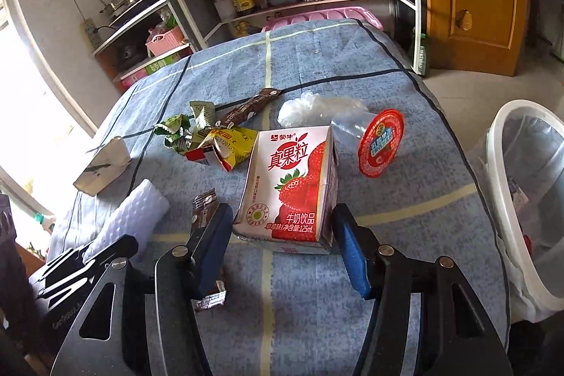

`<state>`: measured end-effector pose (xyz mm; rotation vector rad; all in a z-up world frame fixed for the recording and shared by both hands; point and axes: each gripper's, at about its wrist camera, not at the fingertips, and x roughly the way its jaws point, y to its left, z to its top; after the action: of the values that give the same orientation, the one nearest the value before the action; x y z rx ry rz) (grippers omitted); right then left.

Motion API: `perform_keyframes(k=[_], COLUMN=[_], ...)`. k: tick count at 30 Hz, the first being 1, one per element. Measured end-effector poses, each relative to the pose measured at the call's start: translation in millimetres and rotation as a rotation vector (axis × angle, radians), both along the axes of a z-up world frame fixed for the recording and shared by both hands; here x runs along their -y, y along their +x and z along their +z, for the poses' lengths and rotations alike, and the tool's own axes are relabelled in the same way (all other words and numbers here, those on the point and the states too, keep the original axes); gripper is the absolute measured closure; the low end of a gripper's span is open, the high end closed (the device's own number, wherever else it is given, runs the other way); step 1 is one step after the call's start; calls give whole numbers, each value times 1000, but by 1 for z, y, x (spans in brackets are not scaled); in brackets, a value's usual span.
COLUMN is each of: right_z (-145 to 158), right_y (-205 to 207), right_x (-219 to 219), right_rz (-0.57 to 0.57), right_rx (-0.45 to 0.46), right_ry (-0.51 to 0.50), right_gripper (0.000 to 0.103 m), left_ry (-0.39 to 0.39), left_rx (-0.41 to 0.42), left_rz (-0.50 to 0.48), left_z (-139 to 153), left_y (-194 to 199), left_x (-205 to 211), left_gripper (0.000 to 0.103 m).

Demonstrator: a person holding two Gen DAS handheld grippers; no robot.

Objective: Collect trash
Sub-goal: 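Grasp the strawberry milk carton with the right tool while the left tool grasps the standing white foam net sleeve, then carry the foam sleeve and strawberry carton in both tools over the bin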

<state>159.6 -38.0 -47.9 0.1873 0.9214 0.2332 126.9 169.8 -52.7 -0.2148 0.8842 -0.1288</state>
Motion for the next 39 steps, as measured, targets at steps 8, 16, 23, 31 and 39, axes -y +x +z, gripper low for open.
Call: perform_keyframes(k=[8, 16, 23, 31, 39], right_z=[7, 20, 30, 34, 53], right_y=[-21, -38, -45, -63, -75], right_x=[18, 39, 64, 89, 136], right_rz=[33, 33, 33, 53, -34], right_rx=[43, 91, 114, 144, 217], right_ry=[19, 44, 87, 141, 161], right_gripper=[44, 44, 45, 45, 45], left_ry=[-13, -17, -20, -15, -22], left_rx=[27, 72, 118, 138, 171], left_rz=[-6, -41, -107, -147, -234], left_z=[10, 30, 50, 60, 76], left_y=[-5, -11, -15, -19, -16], left_x=[11, 34, 70, 98, 142], left_gripper=[77, 78, 78, 78, 78])
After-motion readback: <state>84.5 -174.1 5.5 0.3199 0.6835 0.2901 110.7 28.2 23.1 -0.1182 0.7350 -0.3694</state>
